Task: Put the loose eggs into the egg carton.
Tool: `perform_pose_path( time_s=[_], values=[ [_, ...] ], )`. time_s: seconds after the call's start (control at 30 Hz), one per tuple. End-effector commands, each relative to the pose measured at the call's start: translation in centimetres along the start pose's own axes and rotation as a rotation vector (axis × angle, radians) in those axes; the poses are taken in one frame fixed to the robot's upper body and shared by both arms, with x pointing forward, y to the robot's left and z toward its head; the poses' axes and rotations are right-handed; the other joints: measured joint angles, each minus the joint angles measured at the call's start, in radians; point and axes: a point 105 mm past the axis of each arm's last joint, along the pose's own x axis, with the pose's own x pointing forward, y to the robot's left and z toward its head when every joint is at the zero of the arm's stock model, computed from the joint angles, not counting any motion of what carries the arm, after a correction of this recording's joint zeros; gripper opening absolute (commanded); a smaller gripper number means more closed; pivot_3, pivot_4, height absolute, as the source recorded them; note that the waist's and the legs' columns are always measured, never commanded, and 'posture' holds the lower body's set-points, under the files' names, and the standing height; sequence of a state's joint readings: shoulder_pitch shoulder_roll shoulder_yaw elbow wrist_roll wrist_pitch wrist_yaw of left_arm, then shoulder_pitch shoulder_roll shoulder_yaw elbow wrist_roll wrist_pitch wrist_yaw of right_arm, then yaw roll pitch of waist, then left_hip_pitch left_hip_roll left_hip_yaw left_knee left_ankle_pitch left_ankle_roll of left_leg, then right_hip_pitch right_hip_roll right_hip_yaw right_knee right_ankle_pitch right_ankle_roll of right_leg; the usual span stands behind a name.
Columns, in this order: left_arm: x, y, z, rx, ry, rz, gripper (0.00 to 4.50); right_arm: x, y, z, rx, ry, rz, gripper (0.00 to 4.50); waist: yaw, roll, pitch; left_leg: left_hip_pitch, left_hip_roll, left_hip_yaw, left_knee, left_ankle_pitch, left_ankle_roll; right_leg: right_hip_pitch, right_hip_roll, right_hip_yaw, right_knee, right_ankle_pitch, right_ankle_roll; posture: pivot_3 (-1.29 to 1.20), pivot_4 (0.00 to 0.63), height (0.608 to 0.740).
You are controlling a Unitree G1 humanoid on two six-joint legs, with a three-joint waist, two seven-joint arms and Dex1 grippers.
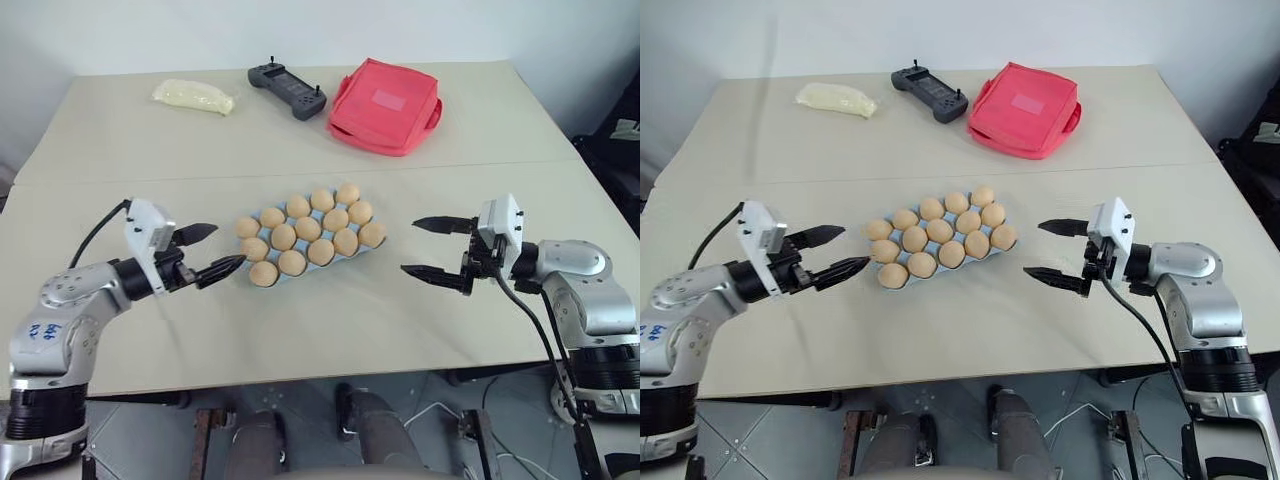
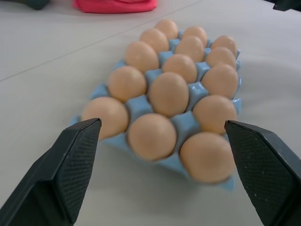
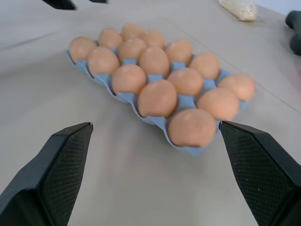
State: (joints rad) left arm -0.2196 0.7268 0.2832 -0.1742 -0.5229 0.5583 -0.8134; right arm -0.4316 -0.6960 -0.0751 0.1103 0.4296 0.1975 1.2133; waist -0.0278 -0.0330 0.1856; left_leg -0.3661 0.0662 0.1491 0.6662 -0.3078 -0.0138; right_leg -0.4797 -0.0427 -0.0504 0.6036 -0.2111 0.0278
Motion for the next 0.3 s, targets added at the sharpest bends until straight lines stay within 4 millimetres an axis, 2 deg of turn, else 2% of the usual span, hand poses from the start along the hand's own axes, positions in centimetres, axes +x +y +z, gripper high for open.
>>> perform_pose_path(
  time_s=[0.03, 0.3],
  values=[
    [-1.21, 0.84, 1.23, 0.067, -0.045, 0.032, 4.46, -0.95, -1.07, 0.98, -0.047, -0.023, -0.037, 4.50, 0.001, 0.000, 0.000, 0.000, 0.000, 0.000, 0.000, 0.000, 0.000, 0.000, 0.000, 0.000, 0.000, 0.000, 0.000, 0.00, 0.150, 0.740],
    [-1.14, 0.67, 1.75, 0.112, -0.096, 0.049, 4.46, -0.76, -1.31, 1.35, -0.046, -0.057, -0.052, 4.50, -0.001, 0.000, 0.000, -0.001, 0.000, 0.000, -0.001, 0.000, 0.000, 0.000, -0.001, 0.001, -0.001, 0.000, 0.001, 0.00, 0.150, 0.740]
  ],
)
